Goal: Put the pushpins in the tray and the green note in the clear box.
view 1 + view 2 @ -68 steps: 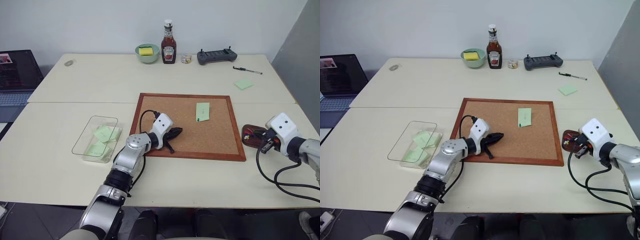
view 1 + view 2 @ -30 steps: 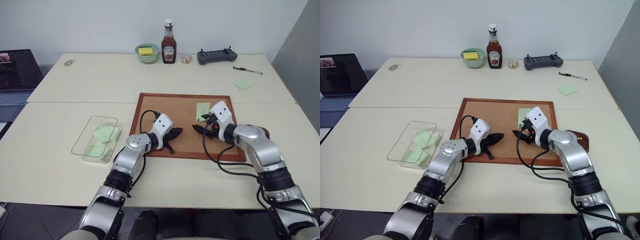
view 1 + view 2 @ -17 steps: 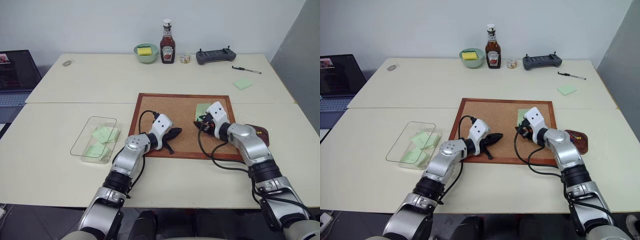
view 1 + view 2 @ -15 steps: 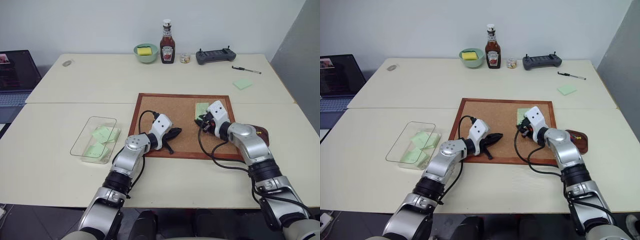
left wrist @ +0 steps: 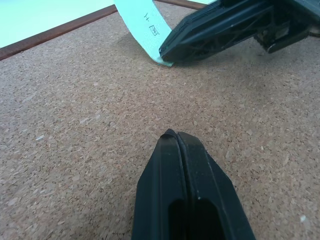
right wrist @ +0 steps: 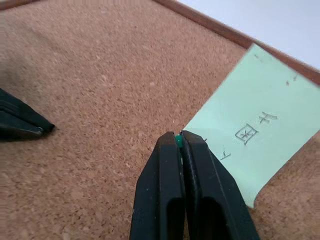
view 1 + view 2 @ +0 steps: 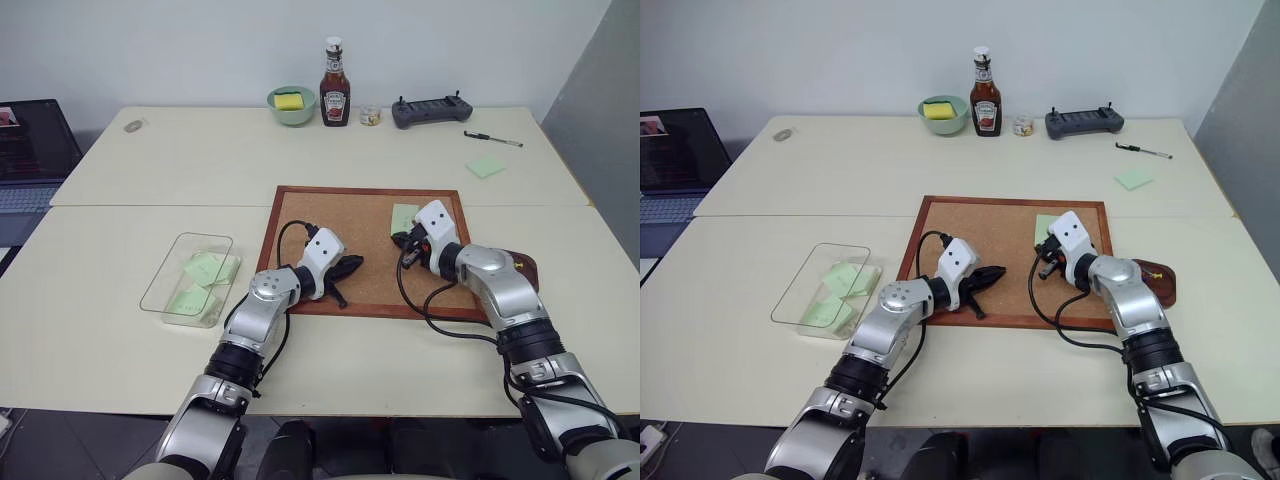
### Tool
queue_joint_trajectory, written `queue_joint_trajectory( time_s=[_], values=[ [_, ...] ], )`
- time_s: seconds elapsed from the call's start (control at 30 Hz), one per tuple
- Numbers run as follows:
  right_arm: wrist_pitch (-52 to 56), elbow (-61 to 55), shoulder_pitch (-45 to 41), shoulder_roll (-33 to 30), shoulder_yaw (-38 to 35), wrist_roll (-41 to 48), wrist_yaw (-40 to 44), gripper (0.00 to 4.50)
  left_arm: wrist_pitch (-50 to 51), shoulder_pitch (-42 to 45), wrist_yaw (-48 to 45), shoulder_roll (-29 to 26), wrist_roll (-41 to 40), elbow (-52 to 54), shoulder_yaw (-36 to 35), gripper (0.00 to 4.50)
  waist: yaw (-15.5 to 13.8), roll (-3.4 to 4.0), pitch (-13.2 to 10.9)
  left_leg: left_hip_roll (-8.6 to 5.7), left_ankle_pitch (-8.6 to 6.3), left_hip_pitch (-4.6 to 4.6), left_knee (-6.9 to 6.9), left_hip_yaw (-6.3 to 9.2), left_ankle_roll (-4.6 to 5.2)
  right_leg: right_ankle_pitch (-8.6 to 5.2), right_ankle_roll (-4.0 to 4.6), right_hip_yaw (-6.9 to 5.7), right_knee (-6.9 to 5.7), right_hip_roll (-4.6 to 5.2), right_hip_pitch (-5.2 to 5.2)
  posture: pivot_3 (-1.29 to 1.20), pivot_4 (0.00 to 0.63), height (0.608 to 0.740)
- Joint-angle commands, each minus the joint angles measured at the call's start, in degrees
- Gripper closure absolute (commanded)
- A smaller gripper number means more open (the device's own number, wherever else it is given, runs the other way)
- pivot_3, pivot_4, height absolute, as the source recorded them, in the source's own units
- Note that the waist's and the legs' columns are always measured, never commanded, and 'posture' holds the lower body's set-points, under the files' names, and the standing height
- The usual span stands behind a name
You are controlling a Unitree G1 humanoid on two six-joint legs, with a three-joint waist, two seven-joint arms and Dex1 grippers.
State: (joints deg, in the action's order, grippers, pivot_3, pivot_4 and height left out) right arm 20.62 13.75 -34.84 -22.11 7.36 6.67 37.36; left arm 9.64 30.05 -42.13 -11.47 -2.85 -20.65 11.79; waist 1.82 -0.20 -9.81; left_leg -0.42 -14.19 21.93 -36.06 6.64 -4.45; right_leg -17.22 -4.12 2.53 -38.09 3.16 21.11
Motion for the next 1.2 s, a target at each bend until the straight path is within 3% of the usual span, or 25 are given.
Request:
queue_joint_trajectory(
  time_s=[0.03,0.37,0.63,0.77,0.87,1.1,1.2],
  values=[
    [0.13,-7.74,-1.74,-1.13,-1.43,2.07,2.31,4.45,2.12,-2.09,-0.53,0.19,0.4,-2.35,1.38,4.5,-0.02,0.0,0.0,0.0,0.0,-0.01,0.0,0.01,0.0,0.0,0.0,-0.01,0.0,0.0,-0.02,0.0,0.15,0.74],
    [1.03,-15.78,-1.25,-4.08,1.12,1.05,6.48,4.45,6.41,-0.12,0.18,0.41,-4.04,2.63,-3.18,4.5,0.03,0.0,0.0,0.0,0.0,0.0,0.0,0.0,0.0,0.0,0.0,-0.01,0.0,0.0,0.0,0.0,0.15,0.74],
    [-1.59,-17.15,0.29,-5.67,3.41,-1.33,7.13,4.5,25.03,1.33,1.03,-2.09,-17.39,17.72,-12.85,3.04,0.34,-0.09,-0.07,0.05,0.01,0.41,-0.01,0.05,-0.01,0.0,0.01,-0.03,-0.04,-0.04,0.38,0.0,0.15,0.74],
    [-2.42,-16.27,0.11,-5.09,3.76,-1.74,6.87,4.5,31.59,0.98,0.64,-3.62,-21.75,22.55,-14.32,2.28,0.4,-0.1,-0.07,0.03,0.02,0.6,-0.02,0.07,-0.03,0.01,0.01,-0.04,0.0,-0.02,0.52,0.0,0.15,0.74],
    [-3.23,-15.58,-0.16,-4.88,4.13,-2.14,6.75,4.5,34.2,0.94,0.9,-4.25,-24.06,24.17,-15.0,1.65,0.4,-0.1,-0.08,0.03,0.04,0.65,-0.02,0.07,-0.07,0.01,0.02,-0.05,-0.01,-0.03,0.58,0.0,0.15,0.74],
    [-5.32,-15.61,-0.43,-4.89,5.32,-3.74,6.95,4.5,35.0,5.18,4.35,0.1,-27.68,21.5,-16.64,0.26,0.18,-0.17,-0.11,0.03,0.05,0.71,-0.06,0.08,-0.09,0.01,0.02,-0.06,-0.01,-0.02,0.61,0.0,0.15,0.74],
    [-5.92,-16.4,-0.28,-5.14,5.9,-4.49,7.24,4.5,33.61,7.43,4.87,1.65,-27.22,18.68,-16.29,0.26,0.09,-0.17,-0.11,0.01,0.13,0.72,-0.06,0.05,-0.23,0.01,0.02,-0.05,0.0,-0.02,0.6,0.0,0.15,0.74]
  ],
)
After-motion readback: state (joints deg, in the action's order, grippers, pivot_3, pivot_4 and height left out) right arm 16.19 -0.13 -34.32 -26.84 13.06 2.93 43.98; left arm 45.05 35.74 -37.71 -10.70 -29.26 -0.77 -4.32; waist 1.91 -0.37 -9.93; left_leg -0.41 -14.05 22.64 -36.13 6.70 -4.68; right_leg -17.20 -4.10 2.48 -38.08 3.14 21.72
